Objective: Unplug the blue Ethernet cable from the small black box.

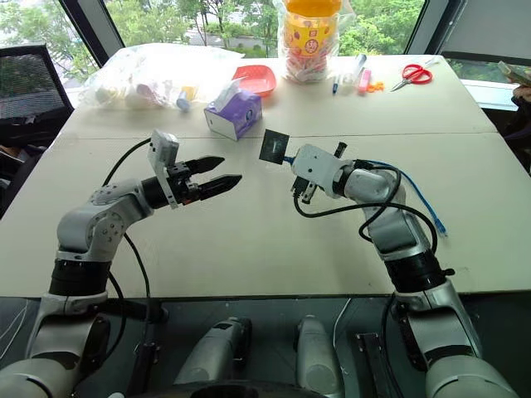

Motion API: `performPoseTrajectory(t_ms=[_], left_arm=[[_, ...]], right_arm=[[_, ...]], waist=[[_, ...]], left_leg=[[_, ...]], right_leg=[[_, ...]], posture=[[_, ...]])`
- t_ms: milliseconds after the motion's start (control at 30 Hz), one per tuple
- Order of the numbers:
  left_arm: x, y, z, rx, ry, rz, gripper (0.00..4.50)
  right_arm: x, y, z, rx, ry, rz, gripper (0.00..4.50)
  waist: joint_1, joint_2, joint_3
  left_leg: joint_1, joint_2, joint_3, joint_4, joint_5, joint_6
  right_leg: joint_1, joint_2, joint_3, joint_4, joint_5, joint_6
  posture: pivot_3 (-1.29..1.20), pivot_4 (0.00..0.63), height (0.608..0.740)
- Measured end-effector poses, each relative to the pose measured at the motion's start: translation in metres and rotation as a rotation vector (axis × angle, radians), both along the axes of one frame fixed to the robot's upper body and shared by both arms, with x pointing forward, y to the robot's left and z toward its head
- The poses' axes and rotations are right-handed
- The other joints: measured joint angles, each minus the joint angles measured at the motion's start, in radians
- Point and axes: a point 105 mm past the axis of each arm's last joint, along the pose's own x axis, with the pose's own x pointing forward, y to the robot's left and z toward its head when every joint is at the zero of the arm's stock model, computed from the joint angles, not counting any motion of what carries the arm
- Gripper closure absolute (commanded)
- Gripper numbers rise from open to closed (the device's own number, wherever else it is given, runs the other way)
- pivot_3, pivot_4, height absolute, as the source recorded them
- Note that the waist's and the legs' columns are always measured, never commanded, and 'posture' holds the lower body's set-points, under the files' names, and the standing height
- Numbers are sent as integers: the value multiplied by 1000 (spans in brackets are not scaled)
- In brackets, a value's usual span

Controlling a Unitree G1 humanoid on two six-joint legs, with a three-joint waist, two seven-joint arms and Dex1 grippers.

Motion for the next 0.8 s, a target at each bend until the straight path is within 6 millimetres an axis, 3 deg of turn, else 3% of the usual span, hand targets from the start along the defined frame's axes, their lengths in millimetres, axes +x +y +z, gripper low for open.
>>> performPoseTrajectory(t_ms=[133,367,800], left_arm=[[-1,-7,14,-60,23,-58,0],[-2,-13,20,-103,60,-112,0],[-7,-24,14,-103,81,-171,0]], right_arm=[[-16,4,6,-118,-138,54,4481],[-28,13,7,-302,-331,146,4481],[-34,23,10,-345,-391,212,4481]], waist=[[1,0,0],[-2,0,0],[1,-1,0]], left_leg=[[0,0,1,0,0,0],[0,1,2,0,0,0],[0,1,2,0,0,0]], right_leg=[[0,0,0,0,0,0],[0,0,0,0,0,0],[0,1,1,0,0,-1]], posture=[[0,150,740],[0,150,740],[0,150,740]])
